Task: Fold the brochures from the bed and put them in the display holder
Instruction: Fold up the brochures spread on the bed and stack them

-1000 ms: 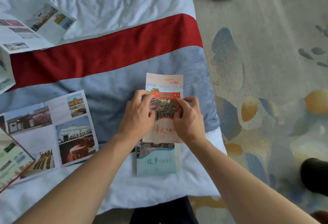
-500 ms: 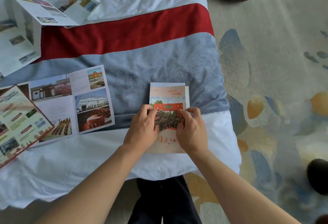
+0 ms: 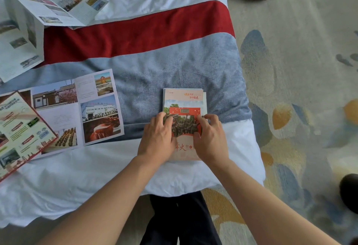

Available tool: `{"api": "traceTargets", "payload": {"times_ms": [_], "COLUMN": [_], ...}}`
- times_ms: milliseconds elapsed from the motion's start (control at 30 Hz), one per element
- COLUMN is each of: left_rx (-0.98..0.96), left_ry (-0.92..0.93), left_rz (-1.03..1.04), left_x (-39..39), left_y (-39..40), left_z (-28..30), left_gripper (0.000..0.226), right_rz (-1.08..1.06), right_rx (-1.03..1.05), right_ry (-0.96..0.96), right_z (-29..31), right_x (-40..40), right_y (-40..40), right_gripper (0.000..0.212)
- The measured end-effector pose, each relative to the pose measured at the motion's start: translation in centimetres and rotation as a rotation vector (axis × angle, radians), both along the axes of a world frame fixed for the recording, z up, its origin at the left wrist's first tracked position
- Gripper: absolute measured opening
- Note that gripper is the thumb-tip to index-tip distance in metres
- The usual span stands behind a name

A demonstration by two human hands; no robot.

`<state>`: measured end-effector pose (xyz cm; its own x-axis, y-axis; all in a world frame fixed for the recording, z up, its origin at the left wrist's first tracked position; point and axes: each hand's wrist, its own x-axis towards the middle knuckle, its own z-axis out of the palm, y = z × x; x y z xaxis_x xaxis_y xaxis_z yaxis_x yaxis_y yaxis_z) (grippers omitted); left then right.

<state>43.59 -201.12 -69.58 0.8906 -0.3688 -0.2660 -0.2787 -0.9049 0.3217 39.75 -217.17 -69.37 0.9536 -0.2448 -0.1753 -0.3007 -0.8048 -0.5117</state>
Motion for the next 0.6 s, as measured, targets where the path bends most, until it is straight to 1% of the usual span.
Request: {"api": "traceTargets", "payload": {"times_ms": [100, 167, 233, 300, 400, 533, 600], "left_rx": [-0.032, -0.052, -0.036, 0.034, 0.129, 0.164, 0.164], "left_ry": [-0.015, -0.043, -0.061, -0.051, -0.012, -0.012, -0.018], "left_rz": [-0.035, -0.078, -0.120, -0.163, -0.178, -0.165, -0.154], "left_x": [0.6, 1.6, 2.8, 3.9, 4.6, 4.9, 5.1], "left_y": [-0.6, -1.1, -1.7, -2.2, -2.5, -2.8, -3.3], "left_z": [0.4, 0.6, 0.8, 0.9, 0.4, -0.2, -0.2], "left_gripper": [0.061, 0.063, 0.063, 0.060, 0.055, 0.050, 0.050], "right_rz": [0.000, 0.063, 0.161, 0.254, 0.317, 0.325, 0.317], "right_rx": [-0.036, -0.082, -0.126, -0.172, -0.197, -0.189, -0.203], "right_ry": [-0.038, -0.039, 0.008, 0.076, 0.159, 0.197, 0.204], "right_z": [0.4, 0.8, 0.8, 0.5, -0.4, -1.2, -1.2], "right_x": [0.5, 1.3, 2.2, 3.1, 4.3, 5.2, 5.7], "right_y": [-0.4, -0.7, -1.2, -1.6, -2.1, -2.1, -2.0], "right_gripper": [0.065, 0.070, 0.077, 0.081, 0.078, 0.075, 0.067]}}
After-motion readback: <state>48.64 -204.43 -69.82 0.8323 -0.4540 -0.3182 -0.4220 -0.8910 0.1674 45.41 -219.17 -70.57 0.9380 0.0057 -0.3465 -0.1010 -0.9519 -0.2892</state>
